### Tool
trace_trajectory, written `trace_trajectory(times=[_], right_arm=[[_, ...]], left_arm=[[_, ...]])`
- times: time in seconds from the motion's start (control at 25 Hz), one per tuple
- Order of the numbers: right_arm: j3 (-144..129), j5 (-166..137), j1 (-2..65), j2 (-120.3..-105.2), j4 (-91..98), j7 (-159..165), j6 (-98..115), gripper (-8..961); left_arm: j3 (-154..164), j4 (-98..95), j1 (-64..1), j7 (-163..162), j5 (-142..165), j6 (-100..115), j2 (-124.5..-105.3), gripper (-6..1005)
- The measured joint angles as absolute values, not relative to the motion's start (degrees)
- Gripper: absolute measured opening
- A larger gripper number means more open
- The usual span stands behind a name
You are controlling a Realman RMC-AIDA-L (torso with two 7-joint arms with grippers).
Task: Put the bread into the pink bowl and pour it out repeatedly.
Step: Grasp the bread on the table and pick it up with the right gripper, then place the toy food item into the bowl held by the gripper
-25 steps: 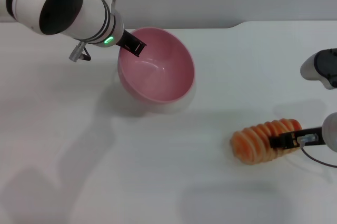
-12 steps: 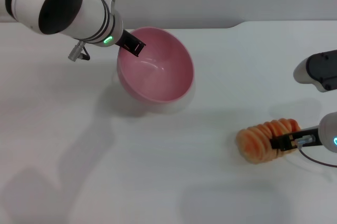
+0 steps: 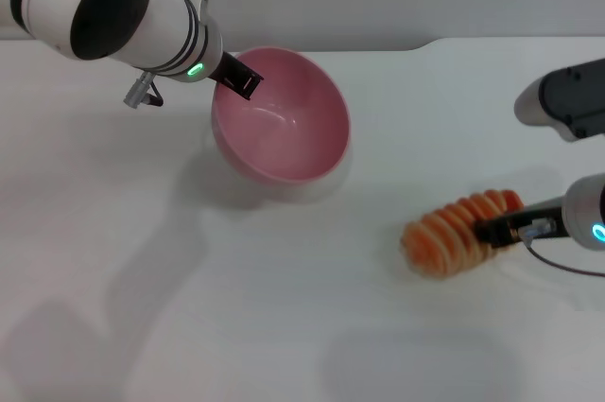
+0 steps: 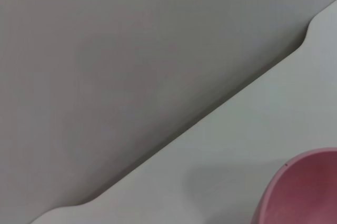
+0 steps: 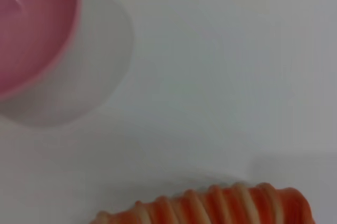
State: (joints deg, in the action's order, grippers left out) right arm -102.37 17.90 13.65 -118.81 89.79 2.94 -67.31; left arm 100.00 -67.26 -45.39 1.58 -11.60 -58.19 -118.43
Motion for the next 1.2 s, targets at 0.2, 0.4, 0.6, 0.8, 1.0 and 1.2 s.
trace_trajectory(times=[0.2,0.4,0.6,0.8,1.0,1.2], right_arm=[[-102.1,16.3,13.8,-118.67,96.0,2.9,-69.3,370],[-101.9,13.5,13.1,-118.82,104.4,2.9,-73.0,328],[-100.5,11.7,13.0,-118.89,112.2,3.1,-74.9,262],[-99.9,11.5,15.0,-118.82,114.9,3.0,-74.5,206],[-100.0,11.6,17.6,-118.77,112.4,3.0,-72.3,164],[-100.7,13.0,20.1,-118.86,106.9,2.9,-70.5,135]], left_arm=[[100.0,-67.3,-45.3,1.5,-11.6,-58.2,-118.46,140],[100.1,-67.2,-45.3,1.4,-11.7,-58.2,-118.56,140],[101.2,-67.2,-45.3,1.5,-14.1,-58.1,-118.58,141],[103.0,-67.2,-45.7,1.2,-15.8,-57.9,-118.72,141],[104.2,-68.4,-45.7,1.4,-18.8,-57.6,-118.77,142],[105.5,-69.8,-45.7,1.1,-20.1,-57.5,-118.85,142]])
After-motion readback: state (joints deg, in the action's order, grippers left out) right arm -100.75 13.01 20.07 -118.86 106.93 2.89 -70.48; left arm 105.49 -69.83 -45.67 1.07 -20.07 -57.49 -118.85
